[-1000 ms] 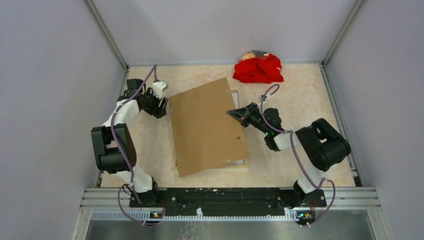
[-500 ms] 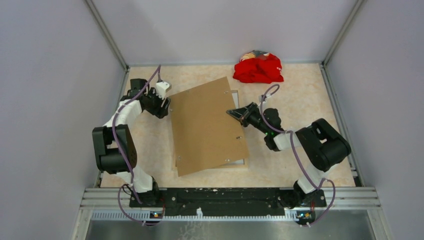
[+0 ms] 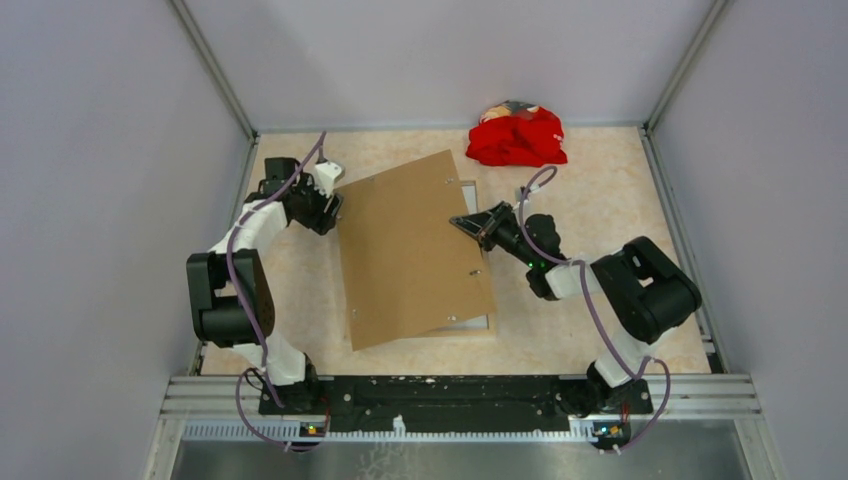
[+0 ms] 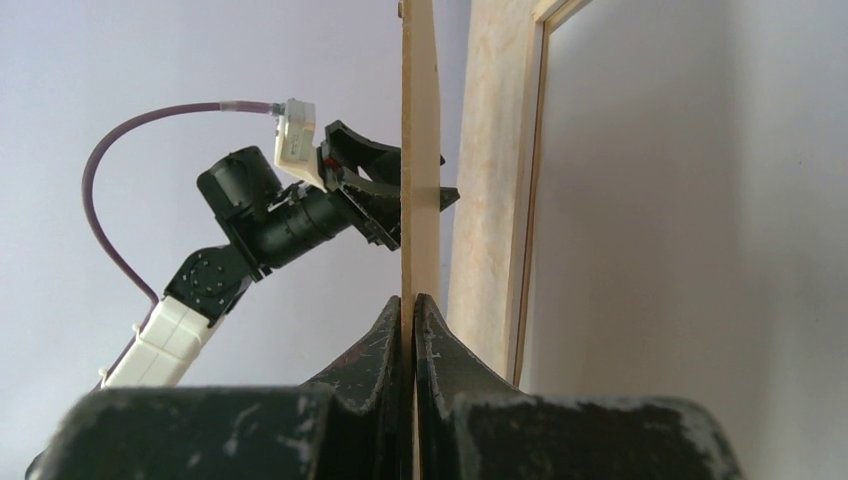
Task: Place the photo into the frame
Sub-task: Turn over the photo frame item on the photo frame.
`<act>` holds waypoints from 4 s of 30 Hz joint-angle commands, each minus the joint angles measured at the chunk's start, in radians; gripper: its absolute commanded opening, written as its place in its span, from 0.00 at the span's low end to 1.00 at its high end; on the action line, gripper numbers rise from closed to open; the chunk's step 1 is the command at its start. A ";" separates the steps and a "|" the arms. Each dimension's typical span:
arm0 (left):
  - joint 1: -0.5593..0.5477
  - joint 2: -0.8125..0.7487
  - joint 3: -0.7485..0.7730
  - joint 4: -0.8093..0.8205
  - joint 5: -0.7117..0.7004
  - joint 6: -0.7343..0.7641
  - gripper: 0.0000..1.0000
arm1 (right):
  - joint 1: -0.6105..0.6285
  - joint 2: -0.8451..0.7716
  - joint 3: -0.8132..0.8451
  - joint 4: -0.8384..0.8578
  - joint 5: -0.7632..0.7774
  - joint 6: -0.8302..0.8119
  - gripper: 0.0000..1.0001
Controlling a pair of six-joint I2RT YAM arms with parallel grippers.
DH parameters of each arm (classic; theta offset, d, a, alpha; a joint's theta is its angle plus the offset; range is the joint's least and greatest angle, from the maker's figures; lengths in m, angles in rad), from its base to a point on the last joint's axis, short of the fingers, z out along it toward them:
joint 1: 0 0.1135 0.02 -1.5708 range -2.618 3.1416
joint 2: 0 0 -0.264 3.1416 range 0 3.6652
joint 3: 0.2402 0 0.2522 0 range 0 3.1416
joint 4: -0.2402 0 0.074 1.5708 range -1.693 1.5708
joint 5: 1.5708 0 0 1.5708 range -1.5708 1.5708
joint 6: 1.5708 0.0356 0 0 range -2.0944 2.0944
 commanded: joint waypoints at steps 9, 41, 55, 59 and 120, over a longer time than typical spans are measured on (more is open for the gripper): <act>-0.007 0.015 0.029 0.083 -0.032 -0.020 0.70 | 0.029 -0.020 0.077 0.096 -0.071 0.057 0.00; 0.004 0.012 0.038 0.056 -0.052 -0.014 0.75 | -0.059 -0.103 0.024 0.002 -0.021 0.062 0.00; -0.009 -0.025 -0.018 0.054 0.034 0.003 0.75 | -0.023 -0.051 0.053 0.042 -0.021 0.134 0.00; -0.009 -0.011 -0.017 0.083 0.006 0.003 0.75 | -0.013 -0.044 0.051 0.055 -0.036 0.145 0.00; 0.006 0.066 -0.132 -0.006 0.120 0.163 0.75 | -0.127 0.024 -0.062 0.104 -0.035 0.102 0.00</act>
